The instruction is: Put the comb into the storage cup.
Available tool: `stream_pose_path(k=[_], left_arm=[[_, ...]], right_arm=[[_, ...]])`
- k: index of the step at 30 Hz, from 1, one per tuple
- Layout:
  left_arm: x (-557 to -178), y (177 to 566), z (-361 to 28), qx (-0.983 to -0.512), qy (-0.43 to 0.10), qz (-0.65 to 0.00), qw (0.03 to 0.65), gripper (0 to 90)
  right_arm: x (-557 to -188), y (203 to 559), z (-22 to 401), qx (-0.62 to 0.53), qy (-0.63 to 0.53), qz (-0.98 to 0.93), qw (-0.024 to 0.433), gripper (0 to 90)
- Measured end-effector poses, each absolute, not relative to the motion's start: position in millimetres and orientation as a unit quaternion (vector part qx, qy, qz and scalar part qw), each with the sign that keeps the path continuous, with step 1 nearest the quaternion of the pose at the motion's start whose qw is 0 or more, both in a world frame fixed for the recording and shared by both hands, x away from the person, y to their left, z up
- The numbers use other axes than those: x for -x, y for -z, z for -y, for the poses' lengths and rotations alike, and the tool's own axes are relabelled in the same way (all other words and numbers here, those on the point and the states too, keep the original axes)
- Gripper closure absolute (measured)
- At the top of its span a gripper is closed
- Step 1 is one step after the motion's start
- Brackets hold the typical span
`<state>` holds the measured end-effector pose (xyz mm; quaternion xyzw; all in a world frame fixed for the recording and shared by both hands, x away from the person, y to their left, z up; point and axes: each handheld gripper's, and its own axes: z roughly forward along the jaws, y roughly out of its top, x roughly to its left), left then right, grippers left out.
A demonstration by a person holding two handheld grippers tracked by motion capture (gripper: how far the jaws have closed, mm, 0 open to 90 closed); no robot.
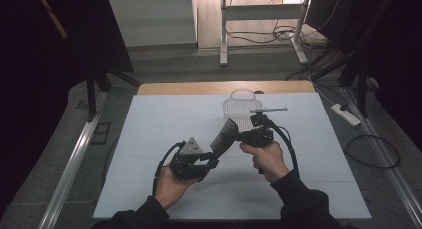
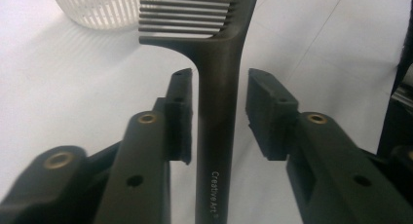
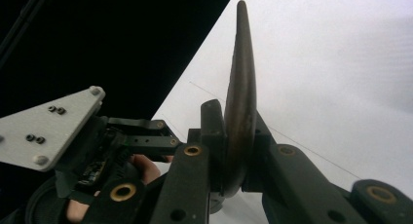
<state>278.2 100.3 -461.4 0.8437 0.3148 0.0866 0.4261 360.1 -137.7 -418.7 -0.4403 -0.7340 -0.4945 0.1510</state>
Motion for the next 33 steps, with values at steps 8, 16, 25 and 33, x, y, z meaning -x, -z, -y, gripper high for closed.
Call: stream_pose_path(k=[8, 16, 25, 33], left_arm=[[-280, 461, -105, -0.842, -0.072, -0.320, 0.428, 38.8], [-282, 461, -113, -0.834, -0.052, -0.327, 0.441, 16.0], [-282, 465, -121, -0.842, -0.047, -0.322, 0.431, 4.1], [-281, 469, -128, -0.835, -0.035, -0.336, 0.434, 1.5]], right_arm=[[-362, 413, 146, 0.444, 0.502, 0.730, 0.130, 83.9], [-364, 406, 153, 0.442, 0.515, 0.725, 0.117, 83.8], [-367, 397, 161, 0.442, 0.529, 0.717, 0.105, 83.8], [-372, 393, 168, 0.447, 0.535, 0.711, 0.096, 83.8]])
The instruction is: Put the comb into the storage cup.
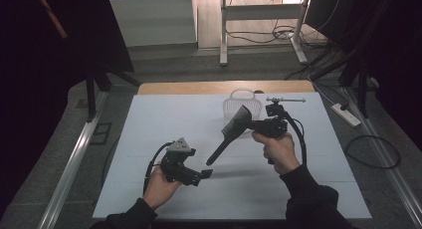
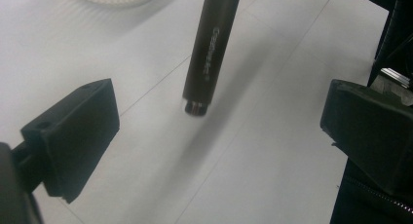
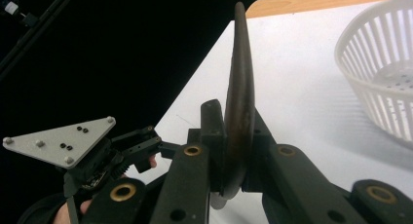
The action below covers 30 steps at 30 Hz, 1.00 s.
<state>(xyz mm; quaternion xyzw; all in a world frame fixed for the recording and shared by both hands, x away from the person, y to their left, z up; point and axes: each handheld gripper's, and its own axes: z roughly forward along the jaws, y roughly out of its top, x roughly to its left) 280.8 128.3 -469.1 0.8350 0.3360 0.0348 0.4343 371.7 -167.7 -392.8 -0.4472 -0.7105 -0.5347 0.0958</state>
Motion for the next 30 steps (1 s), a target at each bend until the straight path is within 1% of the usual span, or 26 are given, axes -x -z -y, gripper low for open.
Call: stream_pose_path(k=[6, 18, 22, 30], left_arm=[[-277, 468, -136, -0.833, -0.035, -0.338, 0.437, 1.0], [-273, 463, -167, -0.821, -0.015, -0.343, 0.456, 1.4], [-267, 462, -172, -0.822, -0.026, -0.343, 0.454, 1.2], [-254, 459, -189, -0.808, -0.042, -0.362, 0.464, 0.1]], right_arm=[[-376, 391, 171, 0.452, 0.537, 0.707, 0.089, 83.8], [-382, 381, 177, 0.453, 0.541, 0.705, 0.067, 83.8], [-385, 377, 180, 0.455, 0.544, 0.702, 0.061, 83.8], [-390, 369, 184, 0.459, 0.547, 0.699, 0.046, 83.8]])
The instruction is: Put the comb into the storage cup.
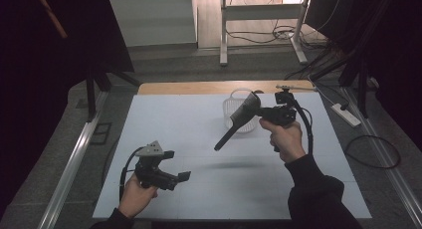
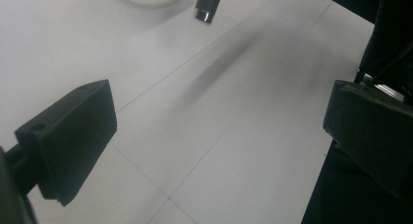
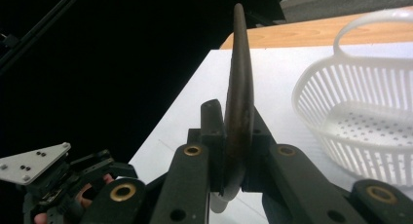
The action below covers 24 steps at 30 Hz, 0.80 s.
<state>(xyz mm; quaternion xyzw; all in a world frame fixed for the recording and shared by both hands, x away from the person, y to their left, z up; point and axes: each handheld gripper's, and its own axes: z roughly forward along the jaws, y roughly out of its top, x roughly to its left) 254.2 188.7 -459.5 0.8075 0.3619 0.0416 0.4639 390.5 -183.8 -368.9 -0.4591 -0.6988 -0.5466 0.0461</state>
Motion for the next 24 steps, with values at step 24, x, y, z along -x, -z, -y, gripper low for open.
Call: stream_pose_path(k=[24], left_arm=[[-217, 461, -225, -0.789, -0.067, -0.409, 0.454, 0.0]], right_arm=[[-418, 347, 189, 0.476, 0.546, 0.690, -0.009, 83.8]])
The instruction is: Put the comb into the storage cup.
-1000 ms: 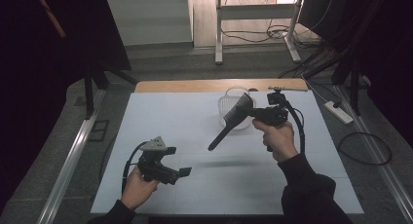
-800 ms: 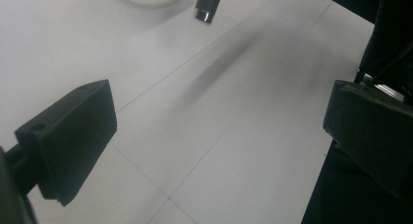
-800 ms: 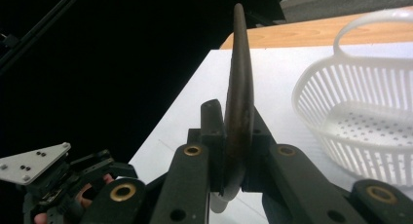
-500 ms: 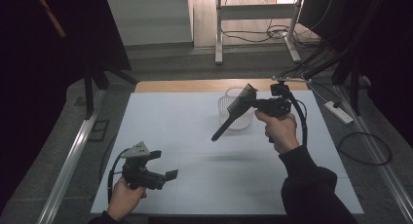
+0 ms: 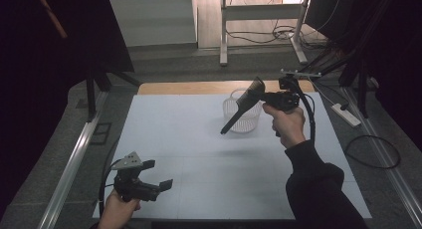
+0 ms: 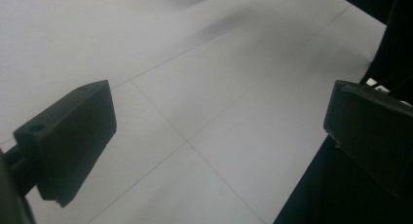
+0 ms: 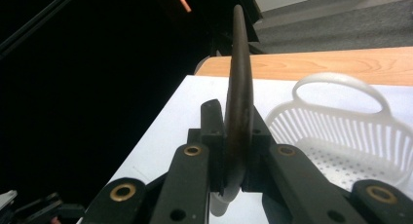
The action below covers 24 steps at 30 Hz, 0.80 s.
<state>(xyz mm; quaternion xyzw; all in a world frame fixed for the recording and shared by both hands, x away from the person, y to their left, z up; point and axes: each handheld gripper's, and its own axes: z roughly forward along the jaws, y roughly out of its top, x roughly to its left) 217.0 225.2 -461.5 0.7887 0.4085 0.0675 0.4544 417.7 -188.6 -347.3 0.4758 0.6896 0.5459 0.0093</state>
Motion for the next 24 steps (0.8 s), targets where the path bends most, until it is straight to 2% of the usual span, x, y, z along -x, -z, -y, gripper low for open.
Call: stream_pose_path(k=[10, 24], left_arm=[[-208, 462, -232, -0.795, -0.096, -0.418, 0.429, 0.0], [-197, 464, -238, -0.799, -0.097, -0.426, 0.412, 0.0]], right_arm=[[-428, 343, 199, -0.490, -0.553, -0.674, 0.024, 83.8], [-441, 333, 209, -0.505, -0.550, -0.664, 0.054, 83.8]])
